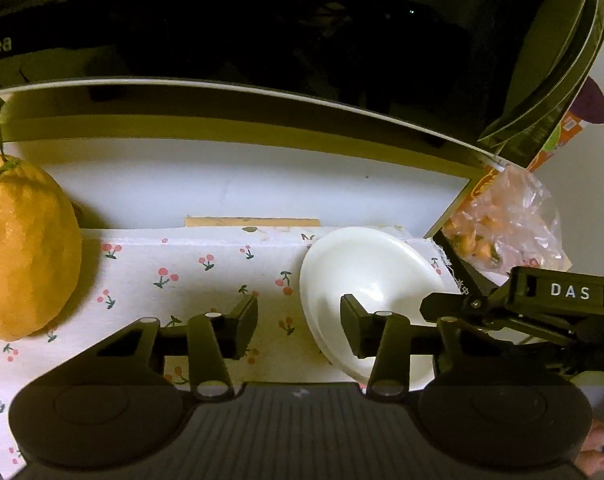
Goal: Organize plates and bowls
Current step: 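Close both tools on the small white bowl rim, then lift the small white bowl with both tools and carry it over the bowl stack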
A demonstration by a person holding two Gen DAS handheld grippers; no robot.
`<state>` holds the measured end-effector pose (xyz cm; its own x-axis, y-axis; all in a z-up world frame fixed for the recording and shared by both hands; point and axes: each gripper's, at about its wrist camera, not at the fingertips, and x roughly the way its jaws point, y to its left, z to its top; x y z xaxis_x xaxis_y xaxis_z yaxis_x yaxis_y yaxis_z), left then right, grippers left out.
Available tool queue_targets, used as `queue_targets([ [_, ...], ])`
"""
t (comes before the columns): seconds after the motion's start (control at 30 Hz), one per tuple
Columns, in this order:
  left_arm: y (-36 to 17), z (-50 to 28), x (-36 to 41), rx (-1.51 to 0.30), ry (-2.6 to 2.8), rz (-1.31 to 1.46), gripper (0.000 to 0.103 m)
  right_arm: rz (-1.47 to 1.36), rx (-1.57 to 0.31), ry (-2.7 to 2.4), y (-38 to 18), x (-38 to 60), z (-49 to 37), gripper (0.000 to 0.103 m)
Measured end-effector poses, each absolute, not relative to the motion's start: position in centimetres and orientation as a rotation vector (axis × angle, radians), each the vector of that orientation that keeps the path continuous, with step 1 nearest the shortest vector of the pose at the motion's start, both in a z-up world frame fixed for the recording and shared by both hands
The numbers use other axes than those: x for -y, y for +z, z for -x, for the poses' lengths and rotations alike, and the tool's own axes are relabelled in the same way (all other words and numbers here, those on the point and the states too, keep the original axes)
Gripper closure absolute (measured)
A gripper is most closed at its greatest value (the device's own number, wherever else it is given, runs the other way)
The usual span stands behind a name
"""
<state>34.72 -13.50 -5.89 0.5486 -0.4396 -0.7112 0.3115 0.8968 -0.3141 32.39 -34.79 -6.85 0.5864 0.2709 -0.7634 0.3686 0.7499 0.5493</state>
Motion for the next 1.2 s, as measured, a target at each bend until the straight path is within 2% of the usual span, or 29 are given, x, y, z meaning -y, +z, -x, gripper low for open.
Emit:
queue_targets([
  [0.13, -6.2, -34.7, 13.5, -0.881, -0.45, 0.171, 0.071, -0.764, -0.959, -0.069, -7.3, 34.9, -32.5, 0.055],
  [0.23, -6.3, -34.8, 13.4, -0.882, -0.45, 0.182, 0.075, -0.769, -0.954, -0.07, -7.7, 34.9, -32.6, 0.065],
  [0.47, -6.4, -34.9, 13.8, -0.887, -0.455, 0.165, 0.087, -0.775, -0.947, -0.062, -8.1, 34.9, -32.5, 0.08],
  [0.7, -6.3, -34.7, 14.2, -0.871, -0.467, 0.163, 0.093, -0.758, -0.911, -0.03, -7.6, 34.5, -32.1, 0.096],
  [1.2, -4.4, -33.2, 14.1, -0.844, -0.468, 0.137, 0.093, -0.724, -0.896, -0.027, -5.4, 33.9, -30.7, 0.096],
])
